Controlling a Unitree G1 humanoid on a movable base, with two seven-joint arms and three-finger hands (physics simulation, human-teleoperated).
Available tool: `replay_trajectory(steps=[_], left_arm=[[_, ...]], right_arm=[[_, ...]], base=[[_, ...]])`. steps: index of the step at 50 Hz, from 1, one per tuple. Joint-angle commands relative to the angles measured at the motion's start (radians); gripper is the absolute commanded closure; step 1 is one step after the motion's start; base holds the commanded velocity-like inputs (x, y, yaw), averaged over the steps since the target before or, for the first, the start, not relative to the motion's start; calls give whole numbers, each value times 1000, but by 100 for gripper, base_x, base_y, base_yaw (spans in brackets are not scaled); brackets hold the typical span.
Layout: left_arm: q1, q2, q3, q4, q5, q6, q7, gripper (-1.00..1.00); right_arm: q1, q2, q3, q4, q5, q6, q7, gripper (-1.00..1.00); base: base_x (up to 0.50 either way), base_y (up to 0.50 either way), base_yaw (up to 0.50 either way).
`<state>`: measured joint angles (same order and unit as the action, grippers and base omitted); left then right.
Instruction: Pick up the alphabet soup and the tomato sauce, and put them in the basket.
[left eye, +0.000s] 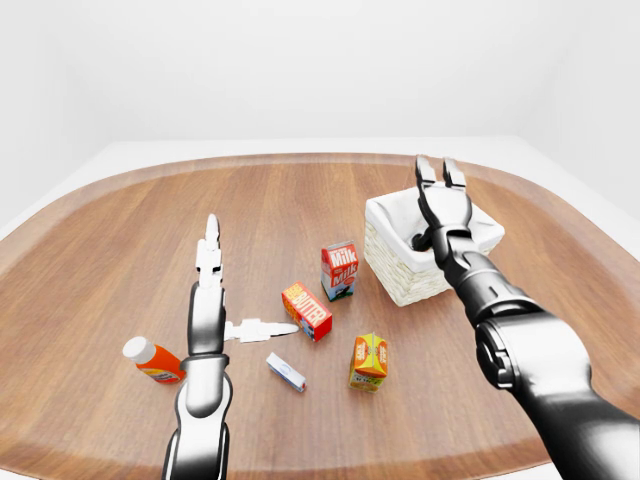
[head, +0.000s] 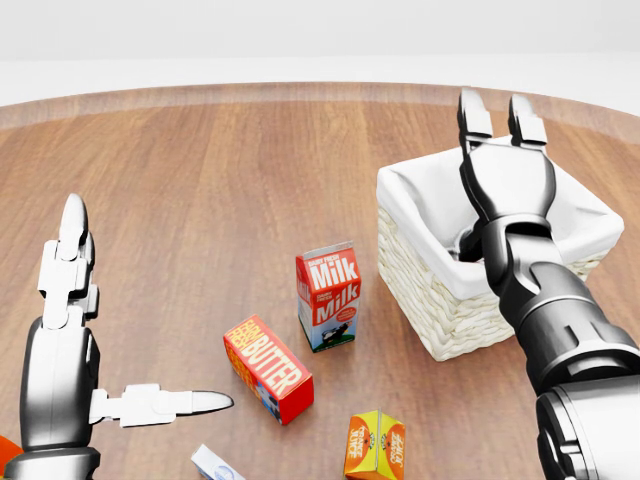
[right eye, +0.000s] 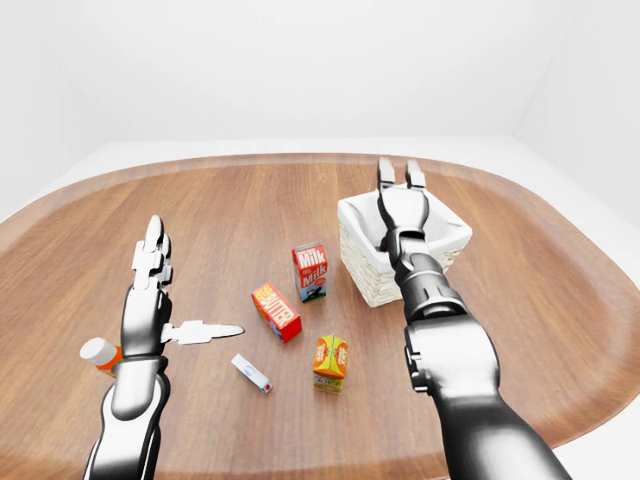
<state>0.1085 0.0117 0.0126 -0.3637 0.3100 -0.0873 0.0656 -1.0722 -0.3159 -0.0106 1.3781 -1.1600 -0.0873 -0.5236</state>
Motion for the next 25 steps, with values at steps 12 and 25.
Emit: replay_trajectory(steps=[12,25], left_arm=[[1,1,1,-4,0,0,-1,-100],[1,1,1,-5,0,0,-1,-100]], right_arm=[[-4,-1,2,-6,-2,0,0,-100],[-48,-16,2,-11,5,0,0,-100]], base=[[0,0,0],[0,0,0]])
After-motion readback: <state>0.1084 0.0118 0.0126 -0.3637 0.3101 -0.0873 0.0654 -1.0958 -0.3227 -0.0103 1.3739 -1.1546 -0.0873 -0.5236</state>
